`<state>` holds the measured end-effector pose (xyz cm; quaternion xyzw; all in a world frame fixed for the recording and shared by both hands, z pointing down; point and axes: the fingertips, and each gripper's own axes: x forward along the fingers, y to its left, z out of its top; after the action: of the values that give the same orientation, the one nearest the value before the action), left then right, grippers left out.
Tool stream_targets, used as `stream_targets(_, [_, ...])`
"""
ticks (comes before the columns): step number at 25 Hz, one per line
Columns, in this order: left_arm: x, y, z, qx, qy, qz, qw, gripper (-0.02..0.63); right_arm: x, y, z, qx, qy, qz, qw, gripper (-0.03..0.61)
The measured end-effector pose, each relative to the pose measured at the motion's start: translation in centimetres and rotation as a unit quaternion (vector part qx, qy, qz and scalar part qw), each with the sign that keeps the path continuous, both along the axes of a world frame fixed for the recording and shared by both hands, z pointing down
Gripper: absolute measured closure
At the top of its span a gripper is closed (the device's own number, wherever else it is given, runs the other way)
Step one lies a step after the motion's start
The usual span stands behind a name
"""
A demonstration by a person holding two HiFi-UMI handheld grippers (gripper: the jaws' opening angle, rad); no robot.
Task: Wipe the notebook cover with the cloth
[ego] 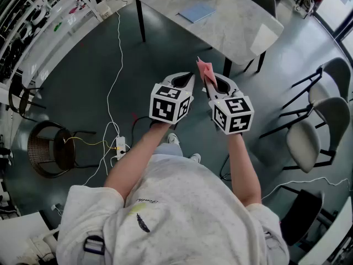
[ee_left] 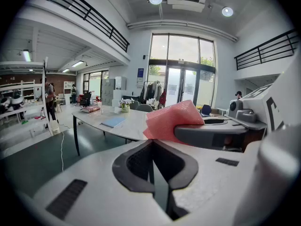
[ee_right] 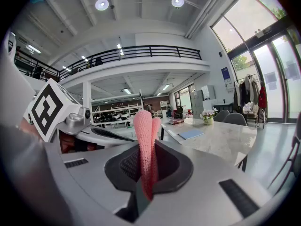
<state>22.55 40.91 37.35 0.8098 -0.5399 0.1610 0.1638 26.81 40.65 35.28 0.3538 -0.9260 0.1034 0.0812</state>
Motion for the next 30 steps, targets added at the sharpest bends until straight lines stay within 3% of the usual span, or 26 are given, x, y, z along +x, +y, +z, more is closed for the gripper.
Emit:
stream_targets(12, [-0.8,-4.6,0.9,0.000,0.017,0.010,0.9998,0.607,-0.7,-4.1,1.1,-0.010,0.013,0.010,1.000,0.563])
stream_targets(20, [-5.2,-12.2,0.5,0.012,0.028,0.026,0.9992,0.607,-4.9,-11.1,0.8,-0.007,0.029,0.021,0.999,0.563])
stream_targets(30, [-9.8,-21.2,1.5,-0.010,0.041,0.052,0.9977,0.607,-9.2,-19.3,2.5,-0.040,0.053,0.043,0.997,0.563])
